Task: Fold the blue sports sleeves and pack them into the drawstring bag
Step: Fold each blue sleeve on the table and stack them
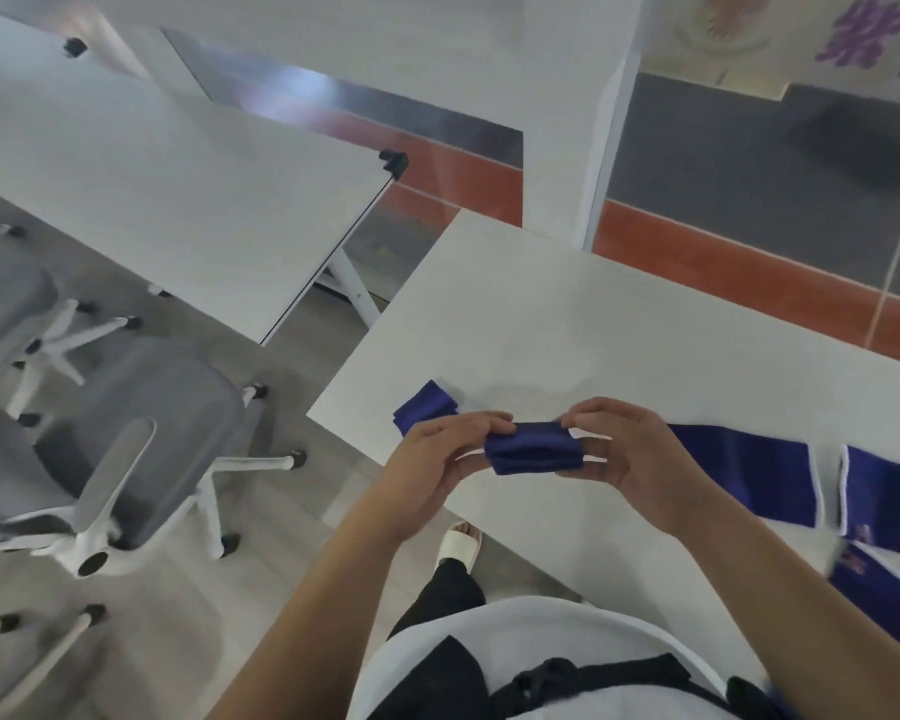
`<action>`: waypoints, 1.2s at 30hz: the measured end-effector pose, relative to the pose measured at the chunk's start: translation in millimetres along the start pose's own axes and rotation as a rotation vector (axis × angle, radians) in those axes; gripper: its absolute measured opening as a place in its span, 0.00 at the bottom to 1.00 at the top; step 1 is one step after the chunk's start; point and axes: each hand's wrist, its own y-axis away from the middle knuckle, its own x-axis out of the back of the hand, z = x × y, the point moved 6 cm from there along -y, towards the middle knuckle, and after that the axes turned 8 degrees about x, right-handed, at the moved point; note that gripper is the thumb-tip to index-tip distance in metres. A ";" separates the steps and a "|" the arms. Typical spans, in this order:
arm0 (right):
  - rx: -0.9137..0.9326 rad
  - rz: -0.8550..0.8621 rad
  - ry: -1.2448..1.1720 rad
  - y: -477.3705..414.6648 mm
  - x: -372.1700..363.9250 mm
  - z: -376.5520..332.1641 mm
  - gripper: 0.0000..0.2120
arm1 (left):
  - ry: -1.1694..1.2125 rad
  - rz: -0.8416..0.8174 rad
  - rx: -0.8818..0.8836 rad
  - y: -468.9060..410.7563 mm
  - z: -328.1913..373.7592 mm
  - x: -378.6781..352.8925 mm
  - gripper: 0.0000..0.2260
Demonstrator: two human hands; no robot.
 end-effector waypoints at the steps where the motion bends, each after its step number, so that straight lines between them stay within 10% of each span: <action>1: -0.006 0.014 0.001 -3.2 -5.1 2.2 0.05 | -0.053 0.008 -0.002 -3.3 2.2 7.0 0.11; 8: -0.059 0.175 0.096 -29.1 -37.3 31.8 0.17 | -0.321 0.046 0.018 -32.8 -2.6 58.9 0.16; 36: -0.305 0.489 0.327 -106.1 -128.2 104.7 0.05 | -0.470 -0.115 0.055 -137.2 32.9 156.3 0.16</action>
